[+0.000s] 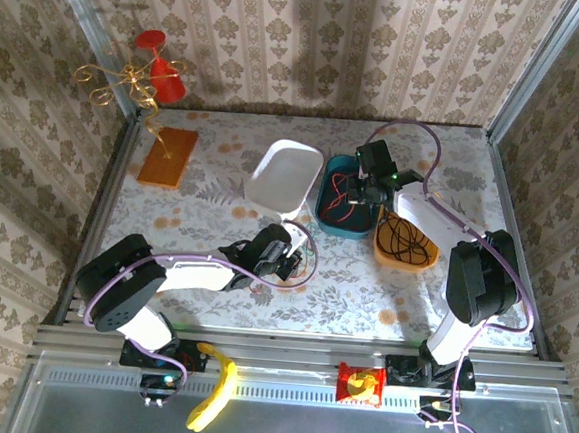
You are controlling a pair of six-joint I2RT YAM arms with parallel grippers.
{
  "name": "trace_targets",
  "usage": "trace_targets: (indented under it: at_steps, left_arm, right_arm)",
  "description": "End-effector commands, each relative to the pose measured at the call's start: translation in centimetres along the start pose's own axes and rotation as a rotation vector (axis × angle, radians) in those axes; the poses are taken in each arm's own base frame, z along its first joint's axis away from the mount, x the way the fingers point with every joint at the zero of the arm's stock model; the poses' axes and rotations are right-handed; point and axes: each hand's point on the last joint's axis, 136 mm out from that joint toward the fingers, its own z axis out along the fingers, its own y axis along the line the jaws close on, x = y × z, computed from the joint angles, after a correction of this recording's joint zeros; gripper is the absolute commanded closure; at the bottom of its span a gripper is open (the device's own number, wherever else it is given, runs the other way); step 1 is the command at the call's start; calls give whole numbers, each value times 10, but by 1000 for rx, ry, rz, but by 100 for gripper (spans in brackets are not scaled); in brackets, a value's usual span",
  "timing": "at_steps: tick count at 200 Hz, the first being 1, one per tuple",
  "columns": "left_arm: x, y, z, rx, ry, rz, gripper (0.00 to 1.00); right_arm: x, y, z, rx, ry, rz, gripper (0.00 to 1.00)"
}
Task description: Untangle the cables
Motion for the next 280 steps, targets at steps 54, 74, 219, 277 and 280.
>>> trace_targets:
  at_steps: [54, 74, 219, 277, 280]
  left_arm:
    - [-3, -4, -2, 10, -16, 0, 100]
    - [-6, -5, -4, 18, -25, 2, 100]
    - [-16, 40, -31, -82, -87, -109, 62]
    - [-17, 40, -11, -83, -62, -91, 60]
    - [-17, 39, -10, -82, -60, -92, 60]
  right_arm:
    - [8, 1, -54, -40, -55, 23, 59]
    - [36, 26, -63, -165, -13, -18, 58]
    - [178, 140, -19, -476, 400, -309, 58]
    - [187, 132, 11, -367, 432, -300, 58]
    - [188, 131, 12, -360, 432, -301, 59]
